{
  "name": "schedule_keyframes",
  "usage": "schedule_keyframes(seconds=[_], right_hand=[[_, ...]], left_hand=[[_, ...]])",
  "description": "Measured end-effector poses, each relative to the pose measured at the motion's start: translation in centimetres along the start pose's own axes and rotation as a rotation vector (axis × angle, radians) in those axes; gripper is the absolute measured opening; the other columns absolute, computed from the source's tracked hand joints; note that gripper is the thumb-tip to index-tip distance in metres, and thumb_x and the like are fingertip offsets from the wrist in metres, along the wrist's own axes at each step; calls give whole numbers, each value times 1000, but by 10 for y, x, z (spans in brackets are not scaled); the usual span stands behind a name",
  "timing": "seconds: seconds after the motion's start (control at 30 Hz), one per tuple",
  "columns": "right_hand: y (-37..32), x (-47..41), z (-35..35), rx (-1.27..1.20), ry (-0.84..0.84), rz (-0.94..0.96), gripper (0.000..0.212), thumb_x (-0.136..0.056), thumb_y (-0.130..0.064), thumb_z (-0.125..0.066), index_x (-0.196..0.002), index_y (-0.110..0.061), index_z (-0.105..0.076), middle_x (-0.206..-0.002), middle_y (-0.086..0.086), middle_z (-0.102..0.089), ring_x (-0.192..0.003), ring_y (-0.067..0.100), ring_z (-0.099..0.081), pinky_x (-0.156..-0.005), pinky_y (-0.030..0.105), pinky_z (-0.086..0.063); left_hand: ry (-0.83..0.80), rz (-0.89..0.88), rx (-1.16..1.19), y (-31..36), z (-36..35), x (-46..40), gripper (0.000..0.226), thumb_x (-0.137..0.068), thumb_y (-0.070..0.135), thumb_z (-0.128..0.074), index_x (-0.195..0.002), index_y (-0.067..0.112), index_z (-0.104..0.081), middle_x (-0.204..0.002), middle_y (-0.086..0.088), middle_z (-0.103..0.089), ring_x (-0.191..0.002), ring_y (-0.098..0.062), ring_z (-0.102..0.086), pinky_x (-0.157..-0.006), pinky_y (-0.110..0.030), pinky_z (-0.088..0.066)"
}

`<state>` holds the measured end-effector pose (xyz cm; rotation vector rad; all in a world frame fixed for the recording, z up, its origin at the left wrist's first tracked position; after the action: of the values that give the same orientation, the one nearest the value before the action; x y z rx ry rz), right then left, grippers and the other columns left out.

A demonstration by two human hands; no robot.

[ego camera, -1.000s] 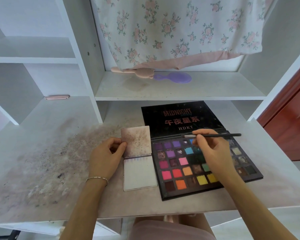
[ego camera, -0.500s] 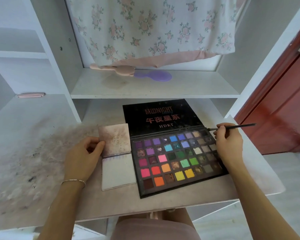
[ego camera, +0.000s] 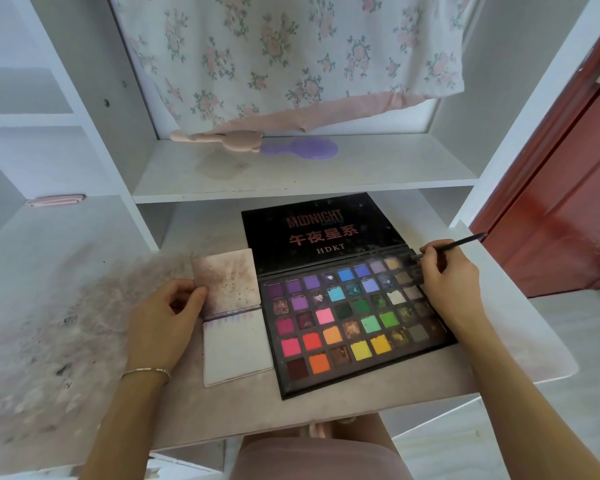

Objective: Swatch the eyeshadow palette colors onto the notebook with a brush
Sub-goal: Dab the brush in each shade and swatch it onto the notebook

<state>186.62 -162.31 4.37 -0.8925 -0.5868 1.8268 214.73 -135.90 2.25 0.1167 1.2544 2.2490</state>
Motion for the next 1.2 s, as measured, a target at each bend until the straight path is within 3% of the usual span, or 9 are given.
schedule_keyframes(seconds=[0.33, 0.5, 0.6, 0.8, 0.9, 1.03, 1.2], right_hand=[[-2, 2, 1, -20, 18, -4, 13, -94, -17, -41, -87, -14, -52, -68, -8, -51, -61, 1, -49, -53, 12, -32], [-21, 16, -4, -195, -11, 30, 12, -94, -16, -42, -86, -17, -52, -70, -11, -56, -64, -6, -58, -51, 5, -43], [-43, 31, -16, -382, -103, 21, 17, -93, -14, -43, -81, -25, -49, -72, -7, -60, -69, -8, -61, -50, 6, -45], [-102, 77, -53, -562, -340, 121, 21, -90, -8, -48, -79, -25, -51, -66, -5, -64, -65, 6, -62, -61, 17, -51], [-116, 97, -78, -515, -478, 120, 15, -90, -17, -51, -78, -27, -51, -69, 0, -66, -68, 13, -64, -64, 29, -54], [-123, 104, -96, -411, -558, 141, 13, -89, -21, -52, -78, -27, -49, -72, 6, -66, -66, 17, -61, -61, 29, -52], [-122, 103, -100, -340, -558, 163, 12, -89, -21, -52, -79, -26, -49, -73, 6, -66, -66, 15, -61, -60, 29, -52]], left_hand=[[-10, -10, -5, 1, -1, 0, 3, -85, 18, -63, -82, 19, -63, -73, 3, -61, -69, -12, -54, -61, -18, -37], [-8, -15, 7, 1, 1, 0, 8, -84, 17, -64, -78, 22, -63, -71, 8, -62, -69, -2, -54, -60, -15, -35], [-9, -16, 6, 2, 1, 1, 10, -84, 17, -63, -77, 24, -62, -69, 15, -60, -69, 1, -54, -59, -14, -34], [-22, -2, 9, 2, 0, 1, 6, -85, 19, -62, -81, 23, -64, -71, 17, -60, -71, 1, -55, -59, -13, -35], [-24, 13, 20, 1, 0, 1, 4, -85, 18, -63, -83, 21, -66, -71, 15, -62, -70, 0, -57, -58, -12, -36], [-27, 19, 31, 2, 1, 2, 7, -84, 18, -63, -81, 23, -64, -71, 15, -62, -70, 1, -56, -57, -4, -36], [-29, 24, 40, 2, 1, 2, 9, -84, 19, -64, -78, 26, -62, -71, 14, -62, -70, -2, -58, -59, -8, -38]])
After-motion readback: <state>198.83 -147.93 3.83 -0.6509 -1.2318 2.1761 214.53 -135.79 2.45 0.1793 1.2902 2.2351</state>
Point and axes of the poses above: each hand's wrist, its own x-axis away from the middle knuckle, its own z-axis out of the back of the hand, y = z × x, the point moved 6 cm from there along -x, towards the middle knuckle
